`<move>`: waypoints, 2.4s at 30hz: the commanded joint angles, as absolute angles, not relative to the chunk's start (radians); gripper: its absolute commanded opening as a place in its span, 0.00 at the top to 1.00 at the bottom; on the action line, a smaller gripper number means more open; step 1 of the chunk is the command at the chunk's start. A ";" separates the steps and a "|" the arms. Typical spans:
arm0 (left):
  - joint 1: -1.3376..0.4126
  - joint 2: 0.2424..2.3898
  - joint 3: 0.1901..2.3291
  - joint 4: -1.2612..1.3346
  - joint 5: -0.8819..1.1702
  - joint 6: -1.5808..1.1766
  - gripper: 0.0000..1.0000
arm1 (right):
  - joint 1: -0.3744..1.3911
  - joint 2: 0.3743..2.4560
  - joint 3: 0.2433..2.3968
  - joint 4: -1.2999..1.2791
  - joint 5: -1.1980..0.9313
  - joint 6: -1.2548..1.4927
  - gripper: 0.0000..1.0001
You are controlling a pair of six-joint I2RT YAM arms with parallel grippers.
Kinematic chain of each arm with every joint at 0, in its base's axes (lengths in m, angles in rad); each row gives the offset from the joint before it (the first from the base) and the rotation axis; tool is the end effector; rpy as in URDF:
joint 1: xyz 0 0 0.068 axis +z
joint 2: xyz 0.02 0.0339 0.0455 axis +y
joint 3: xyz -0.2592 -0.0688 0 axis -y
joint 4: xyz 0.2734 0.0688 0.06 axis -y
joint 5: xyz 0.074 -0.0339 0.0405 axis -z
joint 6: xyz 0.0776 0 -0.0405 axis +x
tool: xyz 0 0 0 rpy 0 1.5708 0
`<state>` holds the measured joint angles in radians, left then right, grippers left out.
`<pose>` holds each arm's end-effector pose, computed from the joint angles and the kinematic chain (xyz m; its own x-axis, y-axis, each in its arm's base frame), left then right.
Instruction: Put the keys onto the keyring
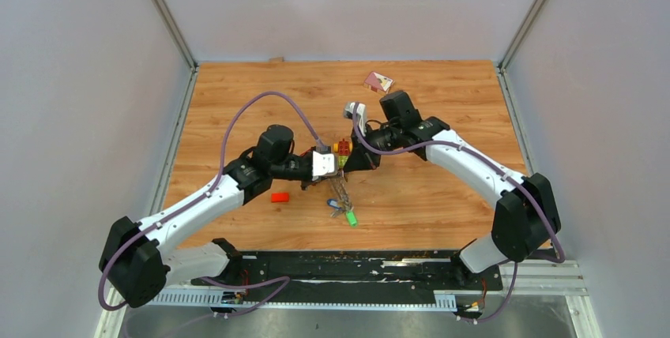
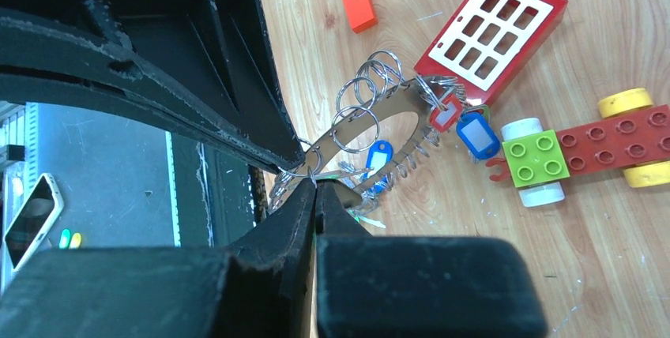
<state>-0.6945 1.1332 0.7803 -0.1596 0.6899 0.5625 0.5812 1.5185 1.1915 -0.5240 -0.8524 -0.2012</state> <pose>0.2021 -0.2326 0.2444 0.1718 0.3922 -0.9037 0.9791 0.0337 0.2008 0.2747 0.2504 0.2473 -0.4607 -0.4600 -0.7591 -0.8861 0.1895 0.4229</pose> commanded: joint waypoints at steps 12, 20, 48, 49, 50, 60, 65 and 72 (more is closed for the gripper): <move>-0.690 1.068 0.776 -0.030 0.809 0.486 1.00 | 0.515 1.427 1.142 -0.462 -0.757 -0.314 1.00; -0.681 1.070 0.767 0.037 0.727 0.421 1.00 | 0.510 1.360 1.117 -0.448 -0.834 -0.364 1.00; -0.684 1.111 0.757 0.169 0.670 0.235 1.00 | 0.558 1.352 1.082 -0.357 -0.913 -0.315 1.00; -0.684 1.110 0.755 0.169 0.675 0.237 1.00 | 0.558 1.354 1.084 -0.357 -0.911 -0.315 1.00; -0.683 1.108 0.753 0.169 0.678 0.239 1.00 | 0.558 1.357 1.084 -0.359 -0.907 -0.312 1.00; -0.683 1.091 0.737 0.174 0.726 0.266 1.00 | 0.554 1.375 1.092 -0.374 -0.890 -0.311 1.00; -0.683 1.081 0.722 0.189 0.760 0.280 1.00 | 0.552 1.389 1.098 -0.382 -0.889 -0.309 1.00; -0.683 1.075 0.712 0.190 0.794 0.299 1.00 | 0.549 1.410 1.109 -0.394 -0.877 -0.302 1.00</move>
<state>-0.6785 1.1213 0.7094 0.1165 0.6987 0.2790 0.5552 1.3895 1.0668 -0.4175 -0.9016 -0.3069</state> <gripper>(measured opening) 0.006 0.011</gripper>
